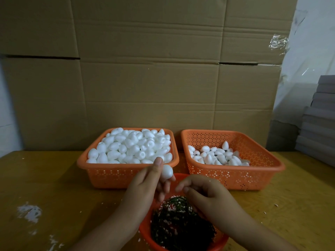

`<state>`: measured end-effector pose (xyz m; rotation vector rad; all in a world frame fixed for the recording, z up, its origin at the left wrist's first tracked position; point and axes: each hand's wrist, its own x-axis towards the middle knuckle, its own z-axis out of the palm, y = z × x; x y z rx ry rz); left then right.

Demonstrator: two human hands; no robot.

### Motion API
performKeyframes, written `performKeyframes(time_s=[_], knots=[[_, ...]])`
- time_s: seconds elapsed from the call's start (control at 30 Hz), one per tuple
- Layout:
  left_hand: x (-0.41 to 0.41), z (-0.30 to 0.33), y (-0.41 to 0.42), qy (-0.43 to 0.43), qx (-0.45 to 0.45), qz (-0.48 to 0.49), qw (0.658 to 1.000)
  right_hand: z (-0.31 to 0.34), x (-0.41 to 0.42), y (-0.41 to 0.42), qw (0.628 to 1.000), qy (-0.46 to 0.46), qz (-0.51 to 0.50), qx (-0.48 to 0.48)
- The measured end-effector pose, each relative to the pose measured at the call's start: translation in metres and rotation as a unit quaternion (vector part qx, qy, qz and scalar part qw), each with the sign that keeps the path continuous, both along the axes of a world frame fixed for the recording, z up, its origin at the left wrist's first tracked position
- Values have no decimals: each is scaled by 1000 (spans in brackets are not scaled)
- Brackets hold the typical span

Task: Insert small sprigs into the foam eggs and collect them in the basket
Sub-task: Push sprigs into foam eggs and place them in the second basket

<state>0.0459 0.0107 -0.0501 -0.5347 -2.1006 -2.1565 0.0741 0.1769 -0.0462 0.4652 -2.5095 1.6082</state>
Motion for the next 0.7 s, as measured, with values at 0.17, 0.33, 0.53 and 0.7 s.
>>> performKeyframes(time_s=[0.17,0.33,0.53,0.7], knots=[[-2,-3,-1,16,-28,0,999,0,1,0,1000,-3,3,4],[-4,-5,-2,20,-40,-13,999,1,2,0,1000,-15,13,-3],[-4,-4,-1,12,-26,-13,1000,3,3,0,1000,-29,4,9],[-4,-6,-2,-4,-9,-10,1000,4,4,-1,999,-31,2,5]])
